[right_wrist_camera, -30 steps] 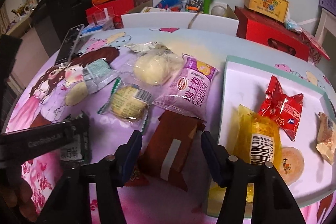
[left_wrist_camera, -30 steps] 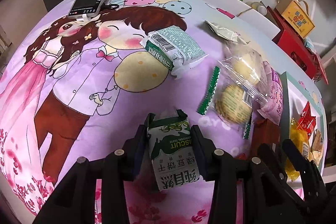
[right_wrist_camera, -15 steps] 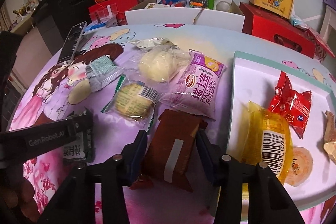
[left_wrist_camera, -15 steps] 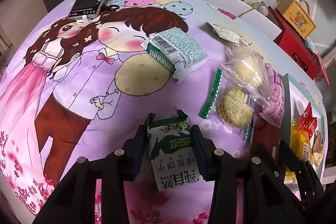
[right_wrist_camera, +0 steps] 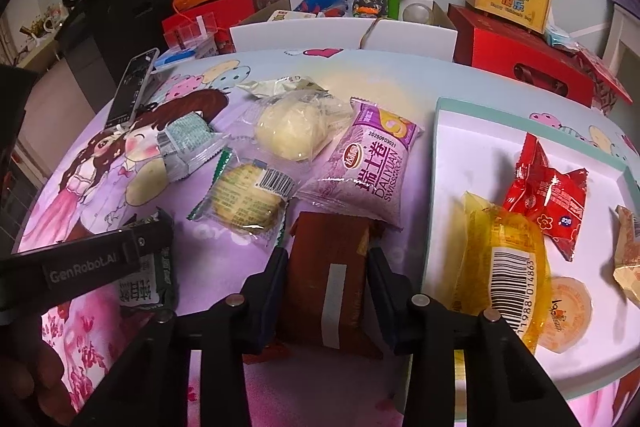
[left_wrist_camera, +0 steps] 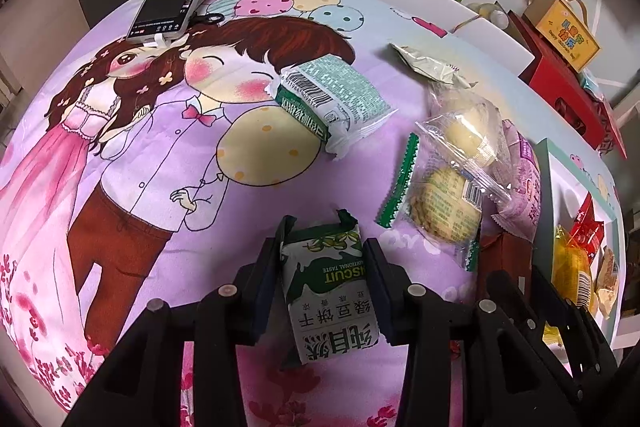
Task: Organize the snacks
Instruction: 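Grasp the green biscuit box with the left gripper while the right gripper grasps the brown package, then carry the green biscuit box and brown package into the tray and release both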
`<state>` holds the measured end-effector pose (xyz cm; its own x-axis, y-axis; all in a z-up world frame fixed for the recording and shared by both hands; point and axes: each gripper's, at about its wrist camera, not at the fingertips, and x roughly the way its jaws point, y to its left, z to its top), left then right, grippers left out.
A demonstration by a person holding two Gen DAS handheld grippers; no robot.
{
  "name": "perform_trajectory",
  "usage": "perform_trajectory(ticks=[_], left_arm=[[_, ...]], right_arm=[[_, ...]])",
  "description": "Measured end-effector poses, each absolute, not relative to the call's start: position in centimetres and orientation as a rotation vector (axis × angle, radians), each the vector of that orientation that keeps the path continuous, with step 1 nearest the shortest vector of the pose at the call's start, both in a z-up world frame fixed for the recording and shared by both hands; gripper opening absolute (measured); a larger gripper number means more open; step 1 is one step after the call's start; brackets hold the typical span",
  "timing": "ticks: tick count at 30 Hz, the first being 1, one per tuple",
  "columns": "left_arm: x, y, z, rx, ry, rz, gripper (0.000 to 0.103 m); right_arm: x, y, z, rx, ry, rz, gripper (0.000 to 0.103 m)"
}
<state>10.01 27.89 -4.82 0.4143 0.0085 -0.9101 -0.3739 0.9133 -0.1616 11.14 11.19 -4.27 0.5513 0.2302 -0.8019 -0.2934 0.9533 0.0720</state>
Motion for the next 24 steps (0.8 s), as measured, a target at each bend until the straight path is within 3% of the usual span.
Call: perform_trajectory(ticks=[24], left_arm=[[9.4,27.1,-1.3,-0.325,1.023,0.235,0.042]], right_arm=[[9.8,10.0,-0.4,-0.021,0.841,0.330,0.043]])
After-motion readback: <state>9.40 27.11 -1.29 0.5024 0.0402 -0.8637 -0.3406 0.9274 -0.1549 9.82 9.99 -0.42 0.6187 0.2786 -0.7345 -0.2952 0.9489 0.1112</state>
